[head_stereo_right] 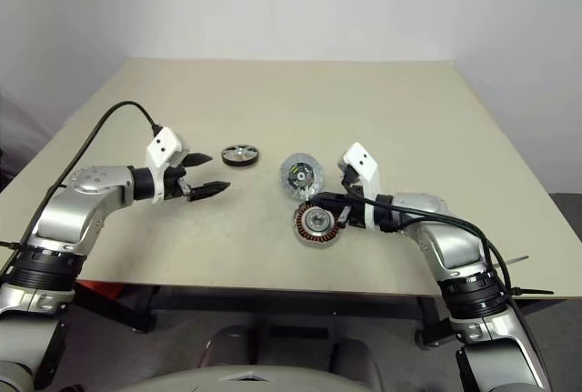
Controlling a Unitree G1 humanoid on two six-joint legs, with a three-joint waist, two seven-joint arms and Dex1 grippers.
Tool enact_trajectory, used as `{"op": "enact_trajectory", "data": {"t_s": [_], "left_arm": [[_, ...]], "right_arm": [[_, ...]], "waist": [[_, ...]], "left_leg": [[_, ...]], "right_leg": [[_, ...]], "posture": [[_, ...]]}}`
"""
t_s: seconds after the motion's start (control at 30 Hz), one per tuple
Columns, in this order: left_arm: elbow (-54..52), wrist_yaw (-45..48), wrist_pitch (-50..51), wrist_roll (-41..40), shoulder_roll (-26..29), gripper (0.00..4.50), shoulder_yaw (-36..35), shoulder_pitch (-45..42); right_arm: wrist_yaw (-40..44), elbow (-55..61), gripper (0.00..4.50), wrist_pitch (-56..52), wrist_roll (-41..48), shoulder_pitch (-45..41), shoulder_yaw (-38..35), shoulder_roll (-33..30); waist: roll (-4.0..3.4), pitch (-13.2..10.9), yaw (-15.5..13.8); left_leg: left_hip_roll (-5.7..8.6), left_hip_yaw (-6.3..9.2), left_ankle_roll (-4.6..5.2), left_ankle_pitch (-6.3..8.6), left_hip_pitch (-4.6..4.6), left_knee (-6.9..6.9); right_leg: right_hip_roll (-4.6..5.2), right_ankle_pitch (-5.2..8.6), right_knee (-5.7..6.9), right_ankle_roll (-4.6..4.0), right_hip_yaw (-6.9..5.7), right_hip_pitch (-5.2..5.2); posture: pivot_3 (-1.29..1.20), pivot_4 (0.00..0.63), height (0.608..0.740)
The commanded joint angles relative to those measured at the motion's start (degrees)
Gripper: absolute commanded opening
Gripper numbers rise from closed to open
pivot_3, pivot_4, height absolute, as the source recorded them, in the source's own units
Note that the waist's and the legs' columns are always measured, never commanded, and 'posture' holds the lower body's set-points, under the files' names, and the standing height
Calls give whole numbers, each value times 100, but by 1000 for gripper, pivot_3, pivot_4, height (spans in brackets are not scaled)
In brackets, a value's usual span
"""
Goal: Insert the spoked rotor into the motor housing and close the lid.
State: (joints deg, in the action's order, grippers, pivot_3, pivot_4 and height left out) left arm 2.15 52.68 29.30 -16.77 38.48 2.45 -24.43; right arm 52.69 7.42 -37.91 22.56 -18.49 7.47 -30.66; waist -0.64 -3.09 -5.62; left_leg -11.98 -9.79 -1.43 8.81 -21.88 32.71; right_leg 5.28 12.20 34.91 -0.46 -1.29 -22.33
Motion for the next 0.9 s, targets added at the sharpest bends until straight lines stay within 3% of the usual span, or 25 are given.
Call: {"op": "enact_trajectory", "data": {"t_s": [0.03, 0.3, 0.67, 0.9], "left_arm": [[-87, -7, -72, -6, 58, 4500, -136, -104], [-129, -6, -24, -12, 147, 4500, -192, -69], [-97, -96, -6, -57, 66, 4500, -197, -70], [-110, -216, 89, -137, -33, 4500, -321, -57]], "right_arm": [[56, -24, 16, 96, 38, 121, 48, 42], [-150, -227, 16, 106, -106, 460, 178, 196], [-289, 443, 16, -386, 273, -206, -177, 80], [-241, 182, 16, -163, 168, -188, -156, 78]], "waist": [[0, 0, -1], [4, 2, 17], [4, 3, 8], [4, 3, -5]], "left_leg": [[0, 0, 0, 0, 1, 0], [-1, 0, 0, 0, 10, 0], [0, 0, -3, -2, 13, 1], [1, 0, -3, -2, 4, -2]], "right_leg": [[0, 0, 0, 0, 0, 1], [-1, 5, 1, 8, 2, 4], [-1, 8, 8, 14, 3, 5], [0, 1, 5, 1, 1, 0]], "posture": [[0, 0, 740], [0, 0, 740], [0, 0, 740], [0, 0, 740]]}}
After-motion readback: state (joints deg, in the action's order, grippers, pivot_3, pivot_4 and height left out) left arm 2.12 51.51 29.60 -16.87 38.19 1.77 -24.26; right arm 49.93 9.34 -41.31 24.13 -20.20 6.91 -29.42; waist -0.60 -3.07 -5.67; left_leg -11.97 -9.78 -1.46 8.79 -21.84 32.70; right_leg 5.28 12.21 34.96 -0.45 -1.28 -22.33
